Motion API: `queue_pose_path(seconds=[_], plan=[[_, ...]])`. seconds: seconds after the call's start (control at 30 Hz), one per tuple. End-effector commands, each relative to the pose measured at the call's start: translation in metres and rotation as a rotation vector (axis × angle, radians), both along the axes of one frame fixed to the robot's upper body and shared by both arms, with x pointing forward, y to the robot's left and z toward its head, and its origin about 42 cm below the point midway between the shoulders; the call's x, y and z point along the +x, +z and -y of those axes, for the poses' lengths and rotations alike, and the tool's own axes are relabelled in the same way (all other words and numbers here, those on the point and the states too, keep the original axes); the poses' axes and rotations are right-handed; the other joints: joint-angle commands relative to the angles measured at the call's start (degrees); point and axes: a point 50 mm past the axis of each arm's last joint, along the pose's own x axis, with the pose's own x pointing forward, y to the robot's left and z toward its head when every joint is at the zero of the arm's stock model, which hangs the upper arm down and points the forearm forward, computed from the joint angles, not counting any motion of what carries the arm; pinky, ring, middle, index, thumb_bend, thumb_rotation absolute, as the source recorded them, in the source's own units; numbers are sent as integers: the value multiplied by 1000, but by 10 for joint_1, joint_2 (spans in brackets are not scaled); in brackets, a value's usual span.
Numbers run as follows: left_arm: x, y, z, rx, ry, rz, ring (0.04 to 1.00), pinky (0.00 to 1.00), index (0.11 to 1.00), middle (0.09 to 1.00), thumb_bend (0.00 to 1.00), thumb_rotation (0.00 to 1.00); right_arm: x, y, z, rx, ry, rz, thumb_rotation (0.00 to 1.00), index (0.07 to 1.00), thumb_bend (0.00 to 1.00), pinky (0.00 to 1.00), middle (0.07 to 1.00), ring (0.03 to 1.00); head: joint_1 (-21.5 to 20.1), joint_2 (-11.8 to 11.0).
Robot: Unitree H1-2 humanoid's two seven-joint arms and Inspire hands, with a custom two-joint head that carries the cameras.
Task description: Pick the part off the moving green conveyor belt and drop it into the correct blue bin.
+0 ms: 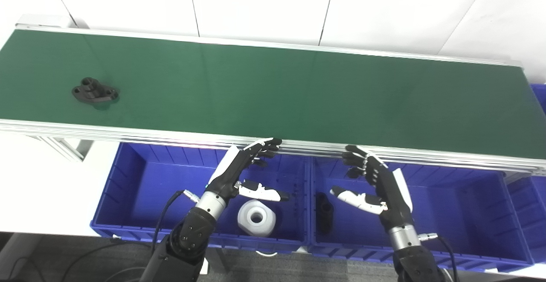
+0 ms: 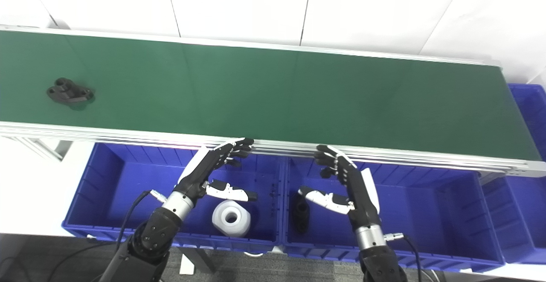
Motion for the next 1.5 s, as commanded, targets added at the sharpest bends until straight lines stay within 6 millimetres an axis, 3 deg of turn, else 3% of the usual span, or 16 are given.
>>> queue_pose_path(seconds=[0.0, 0.2, 0.3, 0.43, 0.5, 0.53, 0.63, 0.7, 0.77, 0.8, 0.87, 1.07, 1.17, 1.23, 1.27, 1.47], plan=[[6, 14, 5, -43, -6, 58, 782, 693, 833, 823, 691, 219, 8, 12, 4, -4, 35, 31, 142, 869, 726, 831, 856, 815, 0, 0], [6, 15, 6, -47, -14, 61, 783, 688, 835, 827, 699, 238, 9, 12, 4, -10, 49, 19, 113, 898, 735, 846, 918, 874, 0, 0], [6, 14, 5, -76, -24, 58, 801, 710, 843, 840, 698, 232, 9, 12, 4, -36, 44, 12, 143, 901, 725, 810, 886, 785, 0, -1], [7, 14, 5, -91, -38, 51, 812, 715, 855, 855, 707, 247, 9, 13, 4, -67, 38, 9, 175, 907, 708, 778, 596, 652, -1, -1], [7, 14, 5, -96, -47, 48, 824, 727, 866, 863, 712, 267, 8, 13, 4, -76, 35, 7, 218, 906, 717, 707, 574, 586, -1, -1], [7, 14, 4, -97, -49, 49, 829, 736, 870, 866, 720, 291, 8, 13, 5, -75, 34, 6, 234, 909, 724, 729, 635, 656, -1, -1], [7, 14, 4, -109, -77, 37, 846, 758, 880, 877, 724, 321, 8, 13, 5, -78, 33, 6, 233, 913, 715, 721, 666, 662, -1, -1], [7, 14, 3, -110, -97, 29, 861, 781, 888, 887, 733, 346, 8, 13, 5, -84, 29, 4, 247, 918, 708, 618, 619, 562, -1, -1], [8, 14, 2, -109, -120, 21, 875, 806, 900, 902, 742, 379, 8, 12, 5, -90, 27, 6, 255, 920, 701, 633, 522, 512, -2, 0], [8, 14, 1, -104, -130, 17, 881, 816, 905, 908, 741, 384, 8, 11, 5, -87, 26, 7, 264, 920, 700, 630, 531, 516, -2, 0], [8, 14, 1, -99, -141, 5, 891, 836, 917, 916, 748, 396, 9, 10, 5, -80, 29, 11, 289, 921, 714, 751, 715, 692, -1, 0], [8, 14, 1, -94, -146, -12, 895, 839, 923, 923, 747, 375, 9, 10, 4, -82, 18, 10, 286, 911, 722, 752, 689, 678, -2, 0], [8, 13, 1, -89, -149, -11, 895, 835, 924, 922, 742, 378, 9, 10, 4, -81, 15, 12, 332, 916, 735, 691, 685, 638, -2, 0], [8, 13, 1, -86, -150, -9, 892, 831, 923, 921, 744, 386, 9, 10, 4, -80, 14, 12, 343, 922, 746, 769, 795, 741, -2, 0], [8, 13, 1, -84, -150, -11, 892, 830, 923, 921, 747, 390, 9, 10, 4, -79, 19, 12, 366, 932, 758, 862, 895, 860, -2, 0], [8, 14, 2, -87, -150, -16, 892, 828, 920, 918, 753, 396, 8, 12, 5, -73, 34, 13, 404, 961, 784, 984, 984, 975, -2, 0]])
